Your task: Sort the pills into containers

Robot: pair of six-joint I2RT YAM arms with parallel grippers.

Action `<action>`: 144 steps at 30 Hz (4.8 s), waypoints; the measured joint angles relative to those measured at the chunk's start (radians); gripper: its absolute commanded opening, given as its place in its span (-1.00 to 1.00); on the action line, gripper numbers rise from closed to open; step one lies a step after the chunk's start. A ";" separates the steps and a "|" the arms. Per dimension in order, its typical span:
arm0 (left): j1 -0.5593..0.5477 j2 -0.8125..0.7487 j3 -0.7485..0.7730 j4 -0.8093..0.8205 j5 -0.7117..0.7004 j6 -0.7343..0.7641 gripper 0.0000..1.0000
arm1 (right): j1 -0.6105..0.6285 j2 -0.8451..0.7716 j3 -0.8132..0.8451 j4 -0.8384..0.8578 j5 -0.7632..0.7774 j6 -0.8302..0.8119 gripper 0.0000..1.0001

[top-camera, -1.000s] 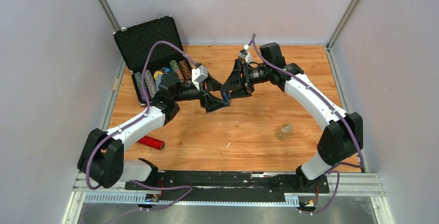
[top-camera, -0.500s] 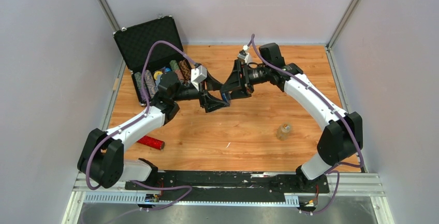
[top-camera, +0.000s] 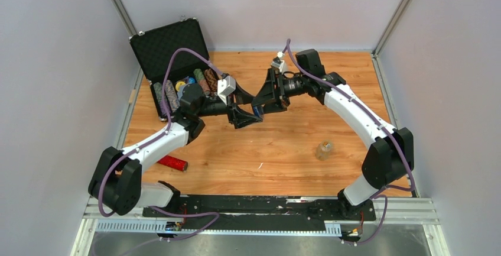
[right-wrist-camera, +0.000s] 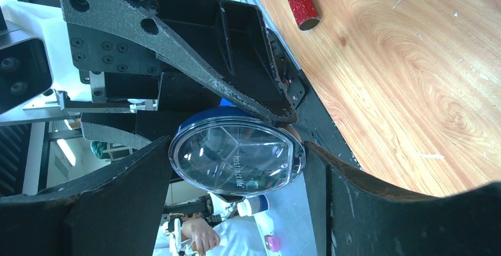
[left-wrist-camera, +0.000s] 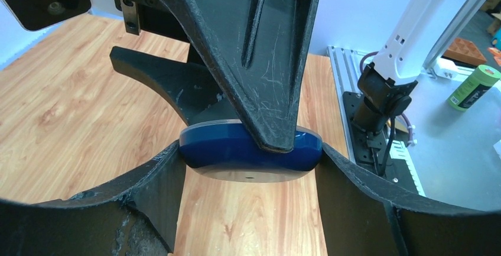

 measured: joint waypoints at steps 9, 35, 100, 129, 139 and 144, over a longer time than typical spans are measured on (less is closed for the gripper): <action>-0.002 -0.022 -0.092 0.177 -0.051 -0.083 -0.71 | 0.005 0.000 0.000 -0.002 -0.023 -0.013 -0.68; -0.009 -0.051 -0.153 0.422 -0.111 -0.238 -1.00 | 0.008 -0.001 0.022 0.082 -0.143 0.087 -0.66; 0.011 0.022 -0.196 0.767 -0.206 -0.464 -1.00 | 0.041 -0.086 -0.069 0.403 -0.042 0.266 -0.27; 0.038 0.018 -0.205 0.782 -0.133 -0.546 -1.00 | -0.011 -0.144 -0.216 0.631 -0.111 0.402 -0.26; 0.092 0.013 -0.194 0.802 -0.172 -0.576 -0.64 | -0.061 -0.174 -0.186 0.516 -0.120 0.323 -0.26; 0.092 0.014 -0.167 0.785 -0.174 -0.565 0.00 | -0.058 -0.169 -0.160 0.406 -0.087 0.266 -0.26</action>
